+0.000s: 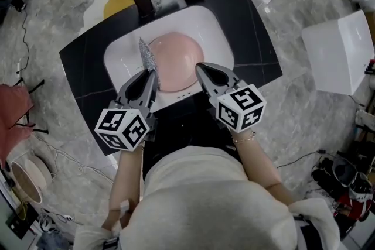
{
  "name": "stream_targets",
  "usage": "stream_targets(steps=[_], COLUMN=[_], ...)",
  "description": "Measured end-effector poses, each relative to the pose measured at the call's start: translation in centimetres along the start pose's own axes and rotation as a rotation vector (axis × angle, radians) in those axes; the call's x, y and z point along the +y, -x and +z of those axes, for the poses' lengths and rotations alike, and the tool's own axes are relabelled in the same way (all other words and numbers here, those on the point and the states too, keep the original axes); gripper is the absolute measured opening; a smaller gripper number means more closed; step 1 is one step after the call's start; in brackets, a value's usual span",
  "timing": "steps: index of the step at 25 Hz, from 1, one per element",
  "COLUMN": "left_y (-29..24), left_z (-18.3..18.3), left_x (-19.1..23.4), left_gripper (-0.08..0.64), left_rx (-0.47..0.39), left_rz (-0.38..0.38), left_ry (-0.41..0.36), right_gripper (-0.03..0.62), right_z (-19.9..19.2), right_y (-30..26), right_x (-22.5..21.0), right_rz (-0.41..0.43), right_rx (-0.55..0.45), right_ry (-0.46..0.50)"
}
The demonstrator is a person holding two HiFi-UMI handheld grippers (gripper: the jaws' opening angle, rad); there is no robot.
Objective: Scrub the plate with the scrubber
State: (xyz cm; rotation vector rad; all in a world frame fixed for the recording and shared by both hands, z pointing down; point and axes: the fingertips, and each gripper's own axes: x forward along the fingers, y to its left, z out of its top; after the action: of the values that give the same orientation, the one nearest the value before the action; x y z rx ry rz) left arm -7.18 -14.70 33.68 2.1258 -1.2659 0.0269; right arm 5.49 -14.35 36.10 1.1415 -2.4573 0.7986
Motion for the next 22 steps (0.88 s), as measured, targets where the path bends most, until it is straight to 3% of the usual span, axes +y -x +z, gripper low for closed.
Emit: stream_targets(steps=[10, 22], left_y=[-2.2, -5.6], left_z=[-2.4, -6.7], left_x=[1.4, 2.7], left_gripper=[0.064, 0.064], left_rx=[0.111, 0.318], left_rz=[0.075, 0.087], left_ry=[-0.109, -0.244], right_gripper=[0.006, 0.006], right_z=[-1.4, -3.3], right_y=[-2.5, -3.4], right_x=[-2.2, -5.8], right_rz=[0.047, 0.011], right_rx=[0.087, 0.101], right_ry=[0.017, -0.053])
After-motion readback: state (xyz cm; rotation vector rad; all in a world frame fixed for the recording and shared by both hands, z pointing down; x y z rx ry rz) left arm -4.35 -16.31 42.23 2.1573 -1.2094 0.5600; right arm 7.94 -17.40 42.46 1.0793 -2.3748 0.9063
